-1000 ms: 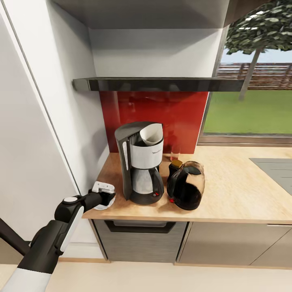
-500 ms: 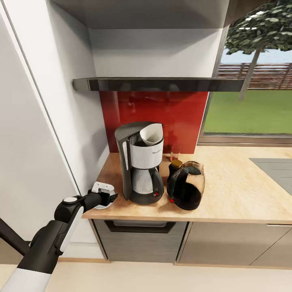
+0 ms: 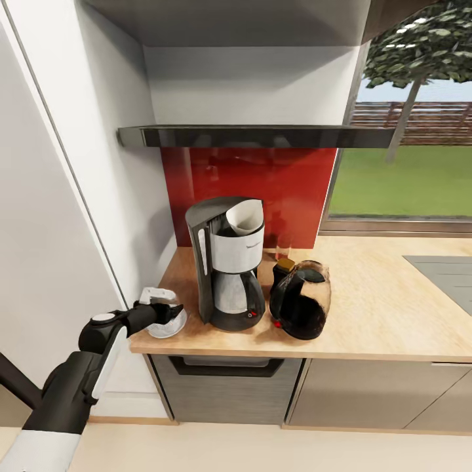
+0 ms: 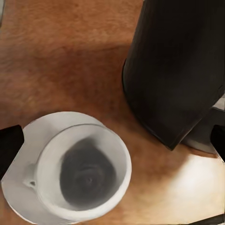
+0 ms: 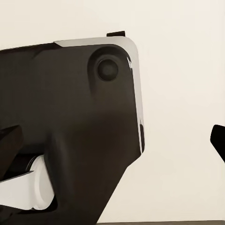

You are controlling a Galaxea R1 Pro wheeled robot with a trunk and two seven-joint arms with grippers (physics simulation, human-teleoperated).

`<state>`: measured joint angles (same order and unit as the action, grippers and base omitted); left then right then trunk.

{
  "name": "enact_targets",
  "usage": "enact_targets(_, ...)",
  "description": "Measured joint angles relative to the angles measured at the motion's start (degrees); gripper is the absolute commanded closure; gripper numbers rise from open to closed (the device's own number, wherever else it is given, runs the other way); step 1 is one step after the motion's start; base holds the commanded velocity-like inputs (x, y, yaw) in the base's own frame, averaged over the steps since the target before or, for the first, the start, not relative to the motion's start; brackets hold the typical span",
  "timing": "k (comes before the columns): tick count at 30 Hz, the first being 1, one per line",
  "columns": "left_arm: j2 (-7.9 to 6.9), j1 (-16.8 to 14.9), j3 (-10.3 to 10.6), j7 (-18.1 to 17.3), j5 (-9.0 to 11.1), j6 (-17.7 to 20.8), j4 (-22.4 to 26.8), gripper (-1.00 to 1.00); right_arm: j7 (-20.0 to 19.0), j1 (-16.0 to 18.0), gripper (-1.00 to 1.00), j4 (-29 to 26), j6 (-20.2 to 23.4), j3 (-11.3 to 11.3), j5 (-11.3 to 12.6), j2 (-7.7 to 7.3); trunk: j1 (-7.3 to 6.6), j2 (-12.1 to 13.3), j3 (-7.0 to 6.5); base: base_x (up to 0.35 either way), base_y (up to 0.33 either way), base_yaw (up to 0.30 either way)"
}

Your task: Set up a coffee station on the kitchen countertop: keep the coffee maker on the countertop, move the bottle of coffee from the kitchen shelf to the counter next to the coffee maker, place a paper coffee filter on top of the coffee maker, put the saucer next to the coffee maker with the coffee cup on the saucer, and place the electric kettle next to the coffee maker.

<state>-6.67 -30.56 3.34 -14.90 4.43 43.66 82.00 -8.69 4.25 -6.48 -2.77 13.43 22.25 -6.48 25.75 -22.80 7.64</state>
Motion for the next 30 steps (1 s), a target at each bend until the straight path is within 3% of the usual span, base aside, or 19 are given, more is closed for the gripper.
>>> enact_targets(5, 0.17, -0.09, -0.59, -0.14, 0.18, -0.18, 0.27, -1.00, 0.01, 0.00, -1.00, 0.00, 0.00, -0.06, 0.05, 0.00, 0.01, 0.00, 0.00, -0.037, 0.000, 0.000)
enact_targets(16, 0.37, 0.59, -0.40, -0.31, 0.28, -0.42, 0.48, -1.00, 0.02, 0.00, -1.00, 0.00, 0.00, -0.09, 0.04, 0.00, 0.03, 0.01, 0.00, -0.307, -0.008, 0.000)
enact_targets(30, 0.26, 0.83, -0.19, -0.47, 0.07, -0.52, 0.48, -1.00, 0.01, 0.00, -1.00, 0.00, 0.00, -0.02, 0.01, 0.01, 0.00, -0.01, 0.00, -0.275, -0.164, 0.000)
